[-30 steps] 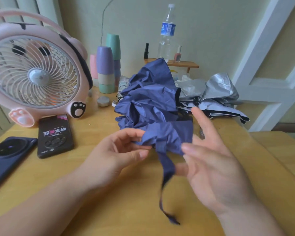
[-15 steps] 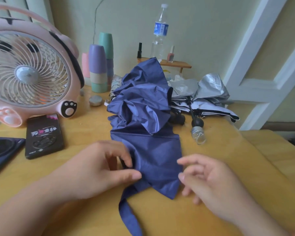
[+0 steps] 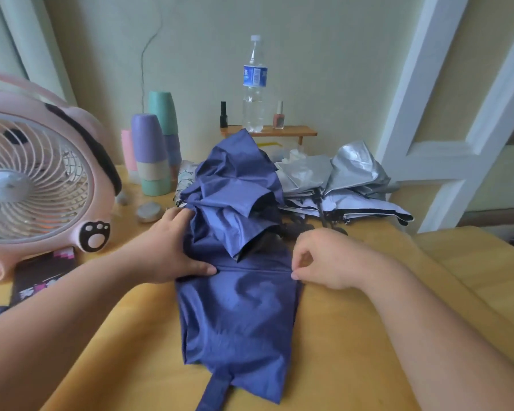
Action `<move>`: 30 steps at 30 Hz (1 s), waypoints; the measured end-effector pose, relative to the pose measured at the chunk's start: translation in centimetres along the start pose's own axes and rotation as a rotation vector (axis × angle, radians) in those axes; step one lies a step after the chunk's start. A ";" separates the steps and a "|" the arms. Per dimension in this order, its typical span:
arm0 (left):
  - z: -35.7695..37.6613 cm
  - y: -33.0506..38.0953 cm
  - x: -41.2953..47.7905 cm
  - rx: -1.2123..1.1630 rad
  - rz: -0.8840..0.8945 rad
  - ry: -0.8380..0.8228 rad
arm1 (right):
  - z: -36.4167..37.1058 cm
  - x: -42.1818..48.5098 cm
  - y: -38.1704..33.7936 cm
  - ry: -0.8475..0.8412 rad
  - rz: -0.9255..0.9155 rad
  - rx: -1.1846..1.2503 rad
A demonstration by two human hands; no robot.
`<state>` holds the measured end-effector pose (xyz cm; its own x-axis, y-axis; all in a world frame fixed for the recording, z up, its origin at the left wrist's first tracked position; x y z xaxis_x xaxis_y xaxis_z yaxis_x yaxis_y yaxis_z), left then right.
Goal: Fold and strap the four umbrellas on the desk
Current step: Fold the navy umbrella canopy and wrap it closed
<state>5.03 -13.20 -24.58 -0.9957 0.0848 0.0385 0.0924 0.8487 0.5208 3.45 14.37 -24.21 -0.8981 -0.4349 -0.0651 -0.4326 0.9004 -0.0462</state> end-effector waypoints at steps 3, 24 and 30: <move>0.1 -0.4 2.2 -0.009 0.027 -0.003 | 0.4 -0.5 1.0 -0.016 -0.032 0.089; 0.4 -1.2 -0.8 -0.016 0.244 -0.015 | 0.5 -1.1 1.9 0.009 0.009 0.173; 1.1 -1.7 -0.6 -0.495 0.048 0.004 | 0.4 -0.7 1.5 0.034 0.022 0.036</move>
<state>5.46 -14.15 -26.44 -0.9905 0.1155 0.0751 0.1228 0.4936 0.8610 3.43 15.96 -24.60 -0.9099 -0.4135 -0.0328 -0.4099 0.9085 -0.0809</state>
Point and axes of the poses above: each hand's wrist, its own x-axis towards the middle knuckle, its own z-axis out of the palm, y = z × x, the point moved 5 cm from there along x, towards the middle knuckle, and after that the axes turned 9 degrees about -x, right-handed, at the moved point
